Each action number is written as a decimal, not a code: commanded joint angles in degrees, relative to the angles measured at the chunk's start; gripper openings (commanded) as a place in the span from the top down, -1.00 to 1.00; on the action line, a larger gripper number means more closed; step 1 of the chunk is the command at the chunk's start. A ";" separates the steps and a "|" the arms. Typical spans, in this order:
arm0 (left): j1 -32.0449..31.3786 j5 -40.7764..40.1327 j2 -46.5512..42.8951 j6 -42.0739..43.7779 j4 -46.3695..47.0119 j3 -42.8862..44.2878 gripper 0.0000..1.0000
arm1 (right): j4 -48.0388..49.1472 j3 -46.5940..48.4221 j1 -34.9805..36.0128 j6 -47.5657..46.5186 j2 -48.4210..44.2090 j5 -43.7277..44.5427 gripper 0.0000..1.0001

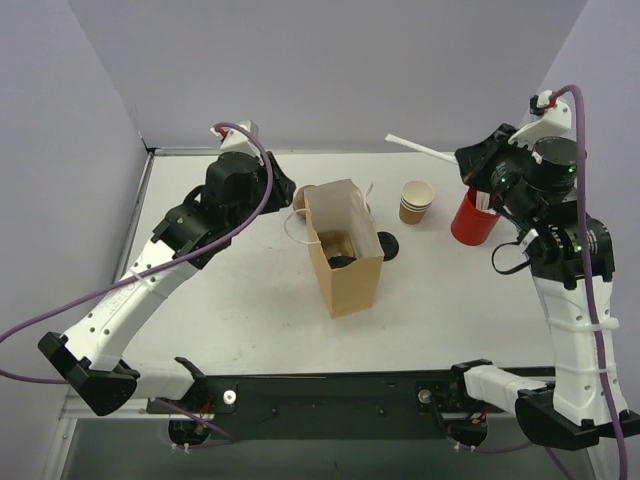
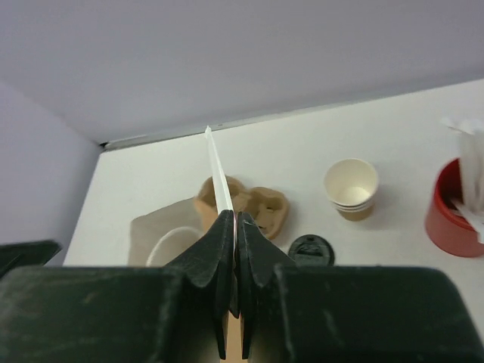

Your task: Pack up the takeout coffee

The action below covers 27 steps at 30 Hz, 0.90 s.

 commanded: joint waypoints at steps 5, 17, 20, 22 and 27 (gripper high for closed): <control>4.54 -5.18 -1.20 2.12 -3.90 1.07 0.08 | 6.62 -2.66 15.22 -5.31 -2.45 -3.83 1.00; 6.48 -3.95 -0.67 2.03 -4.25 0.63 0.09 | -8.67 4.37 29.56 -14.01 3.96 10.40 1.00; 6.65 -3.77 -0.50 1.94 -4.34 0.63 0.09 | -10.78 5.60 32.38 -15.24 6.24 12.34 1.00; 6.74 -3.69 -0.58 1.85 -4.43 0.54 0.09 | -12.62 7.71 33.87 -16.64 8.53 13.31 1.00; 6.92 -3.34 -0.41 1.68 -4.43 0.19 0.09 | -13.51 9.21 36.34 -18.23 12.56 14.19 0.96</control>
